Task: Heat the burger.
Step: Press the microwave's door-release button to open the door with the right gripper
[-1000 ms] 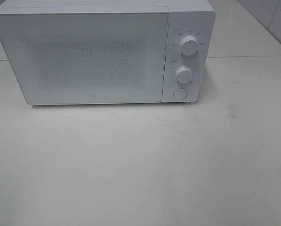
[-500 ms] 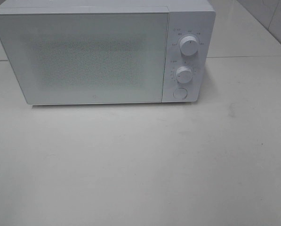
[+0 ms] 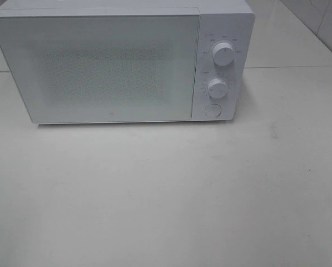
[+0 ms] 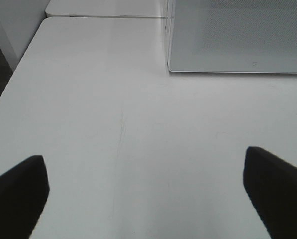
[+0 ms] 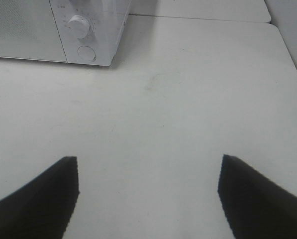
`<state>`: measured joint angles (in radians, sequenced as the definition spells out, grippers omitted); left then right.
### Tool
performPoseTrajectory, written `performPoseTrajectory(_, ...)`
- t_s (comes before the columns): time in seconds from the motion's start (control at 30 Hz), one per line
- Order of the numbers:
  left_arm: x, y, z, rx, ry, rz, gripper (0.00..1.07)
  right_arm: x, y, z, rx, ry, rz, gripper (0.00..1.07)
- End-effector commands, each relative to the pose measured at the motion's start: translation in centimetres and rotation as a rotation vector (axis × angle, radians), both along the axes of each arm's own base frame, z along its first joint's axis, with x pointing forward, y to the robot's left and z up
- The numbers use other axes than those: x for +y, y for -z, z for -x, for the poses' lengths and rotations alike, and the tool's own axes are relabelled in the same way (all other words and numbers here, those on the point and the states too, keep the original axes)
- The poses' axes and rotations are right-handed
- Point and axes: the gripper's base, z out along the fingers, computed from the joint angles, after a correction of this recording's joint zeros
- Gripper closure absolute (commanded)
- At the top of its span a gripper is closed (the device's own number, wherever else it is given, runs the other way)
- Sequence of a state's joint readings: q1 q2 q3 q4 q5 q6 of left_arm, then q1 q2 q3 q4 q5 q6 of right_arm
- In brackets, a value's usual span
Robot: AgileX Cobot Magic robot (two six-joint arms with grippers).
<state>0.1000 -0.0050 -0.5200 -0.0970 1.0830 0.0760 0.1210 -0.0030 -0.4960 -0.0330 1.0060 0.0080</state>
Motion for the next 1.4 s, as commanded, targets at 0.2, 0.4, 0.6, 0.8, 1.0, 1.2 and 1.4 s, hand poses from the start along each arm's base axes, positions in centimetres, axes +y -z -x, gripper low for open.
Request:
performPoseTrajectory(0.2, 0.0, 0.0, 0.0, -0.017, -0.003, 0.005, 0.07, 0.3, -2.4, -1.2, -0.125, -0.014, -0.025, 0.31)
performPoseTrajectory(0.4, 0.0, 0.0, 0.0, -0.017, -0.003, 0.005, 0.07, 0.6, -3.3, -3.7, -0.141, -0.015, -0.026, 0.31)
performPoseTrajectory(0.6, 0.0, 0.0, 0.0, -0.017, -0.003, 0.005, 0.07, 1.0, -4.1, -6.4, -0.177, -0.016, -0.027, 0.32)
performPoseTrajectory(0.8, 0.0, 0.0, 0.0, -0.017, -0.003, 0.005, 0.07, 1.3, -4.3, -9.3, -0.179, -0.018, -0.027, 0.32)
performPoseTrajectory(1.0, 0.0, 0.0, 0.0, -0.017, -0.003, 0.005, 0.07, 1.6, -4.0, -12.1, -0.171, -0.019, -0.029, 0.32)
performPoseTrajectory(1.2, 0.0, 0.0, 0.0, -0.017, -0.003, 0.005, 0.07, 2.0, -3.3, -15.1, -0.16, -0.02, -0.028, 0.32)
performPoseTrajectory(1.4, 0.0, 0.0, 0.0, -0.017, -0.003, 0.005, 0.07, 2.3, -2.9, -17.4, -0.198, -0.022, -0.032, 0.32)
